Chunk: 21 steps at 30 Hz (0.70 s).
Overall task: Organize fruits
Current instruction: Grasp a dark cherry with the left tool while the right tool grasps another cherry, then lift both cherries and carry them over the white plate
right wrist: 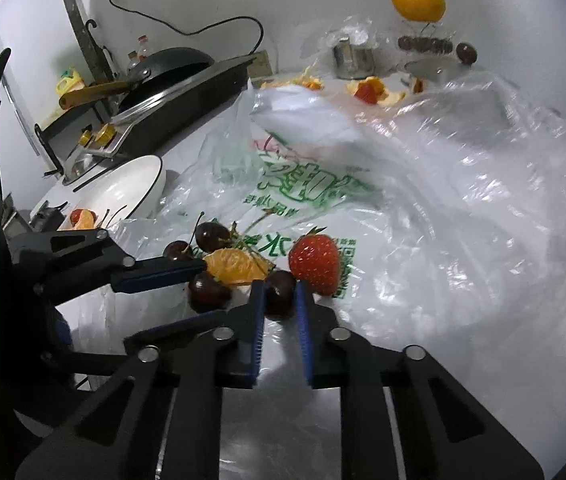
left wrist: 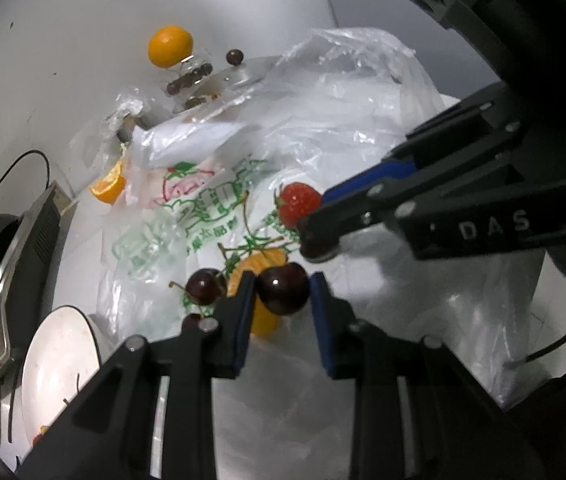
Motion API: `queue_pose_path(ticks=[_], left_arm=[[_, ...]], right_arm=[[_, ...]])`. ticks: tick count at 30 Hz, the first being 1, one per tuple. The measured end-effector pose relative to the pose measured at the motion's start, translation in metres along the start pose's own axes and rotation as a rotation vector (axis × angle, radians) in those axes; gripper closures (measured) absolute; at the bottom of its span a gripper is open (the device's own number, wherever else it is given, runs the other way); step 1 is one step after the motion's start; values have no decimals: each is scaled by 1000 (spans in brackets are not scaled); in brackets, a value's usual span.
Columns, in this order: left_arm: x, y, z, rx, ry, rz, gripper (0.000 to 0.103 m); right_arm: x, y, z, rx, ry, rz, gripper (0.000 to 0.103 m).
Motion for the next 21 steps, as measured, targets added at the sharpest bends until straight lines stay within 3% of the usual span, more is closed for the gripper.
queue_pose_path(ticks=[21], left_arm=[[46,0,52,175,13,-64,75]], right_arm=[[-31,5,15,11,-33,67,77]])
Point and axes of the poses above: each gripper's, at about its wrist camera, not at the fingertips, and x roughly against the way its jaws point, z to its left, y to its top, the point moved 2 cm from there along -x, roughly the way its jaws point, and after that the axes turned 15 degrees about x, right-handed, at the moved point
